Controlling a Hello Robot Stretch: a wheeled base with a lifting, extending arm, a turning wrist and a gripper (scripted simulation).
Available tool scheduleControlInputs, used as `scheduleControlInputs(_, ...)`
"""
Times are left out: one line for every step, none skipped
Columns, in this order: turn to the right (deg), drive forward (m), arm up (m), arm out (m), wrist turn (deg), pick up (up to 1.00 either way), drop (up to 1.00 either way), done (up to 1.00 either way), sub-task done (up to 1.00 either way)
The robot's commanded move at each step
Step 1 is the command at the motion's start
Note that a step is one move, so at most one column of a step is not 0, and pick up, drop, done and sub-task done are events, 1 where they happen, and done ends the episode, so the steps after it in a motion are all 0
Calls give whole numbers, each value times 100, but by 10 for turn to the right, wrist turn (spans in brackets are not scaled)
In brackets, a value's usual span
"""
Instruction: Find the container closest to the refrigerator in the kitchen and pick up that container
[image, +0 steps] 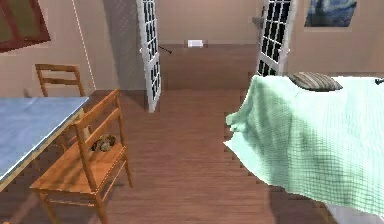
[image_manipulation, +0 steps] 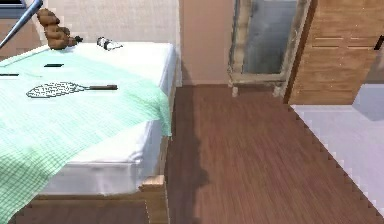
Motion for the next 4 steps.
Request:
scheduleControlInputs(0,100,0,0,0,0,0,0,0)
scheduleControlInputs(0,70,0,0,0,0,0,0,0)
scheduleControlInputs(90,0,0,0,0,0,0,0,0)
scheduleControlInputs(30,0,0,0,0,0,0,0,0)
